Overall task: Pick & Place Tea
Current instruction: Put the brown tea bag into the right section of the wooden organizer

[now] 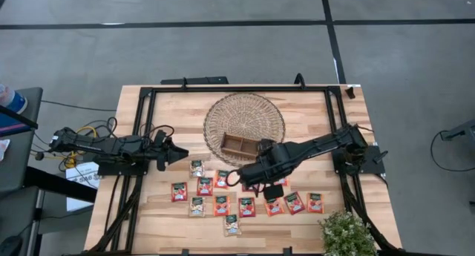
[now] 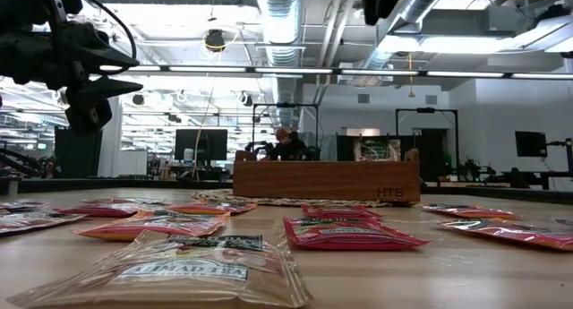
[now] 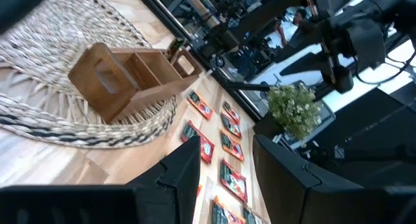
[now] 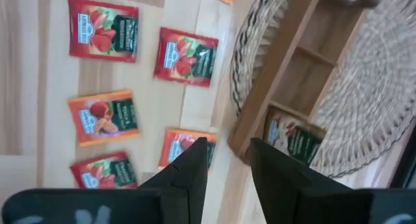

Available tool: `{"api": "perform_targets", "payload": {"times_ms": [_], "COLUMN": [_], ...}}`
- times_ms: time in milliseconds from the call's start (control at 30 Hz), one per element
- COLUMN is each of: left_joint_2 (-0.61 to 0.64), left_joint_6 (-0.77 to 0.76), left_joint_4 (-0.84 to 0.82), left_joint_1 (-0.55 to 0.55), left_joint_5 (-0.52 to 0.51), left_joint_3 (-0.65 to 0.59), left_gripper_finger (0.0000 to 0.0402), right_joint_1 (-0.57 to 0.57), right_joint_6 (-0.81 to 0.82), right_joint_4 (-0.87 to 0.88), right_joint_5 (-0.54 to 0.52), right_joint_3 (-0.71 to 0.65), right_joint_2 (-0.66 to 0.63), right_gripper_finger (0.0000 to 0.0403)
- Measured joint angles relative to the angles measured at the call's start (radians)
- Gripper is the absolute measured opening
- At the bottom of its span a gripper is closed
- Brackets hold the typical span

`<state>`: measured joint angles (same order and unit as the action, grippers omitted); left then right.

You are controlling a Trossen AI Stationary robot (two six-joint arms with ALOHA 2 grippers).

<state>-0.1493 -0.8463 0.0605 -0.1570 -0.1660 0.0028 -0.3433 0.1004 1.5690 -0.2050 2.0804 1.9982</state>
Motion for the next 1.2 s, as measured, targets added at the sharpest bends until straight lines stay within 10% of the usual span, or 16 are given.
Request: {"api": "perform_targets", "payload": {"times_ms": [800,1200], "left_joint_2": [0.000,-0.148], "left_joint_6": [0.022,0.063], "left_joint_4": [-0.029,-0.092], "left_joint_1": [0.000,0.000], "left_joint_5": [0.060,-0.002], "left_joint_3": [0.045,0.146], "left_gripper_finger": [0.0133,0.0133], "right_joint_1": [-0.300,-0.022], "right_joint_6": [0.968,0.591], "right_joint_4": [-0.589,-0.702], "right_joint_5": [-0.243,-0.319], "right_joint_3": [-0.953,-1.080], "right_joint_2": [-0.640,-0.910], "right_gripper_finger": [0.0107,0.0107]}}
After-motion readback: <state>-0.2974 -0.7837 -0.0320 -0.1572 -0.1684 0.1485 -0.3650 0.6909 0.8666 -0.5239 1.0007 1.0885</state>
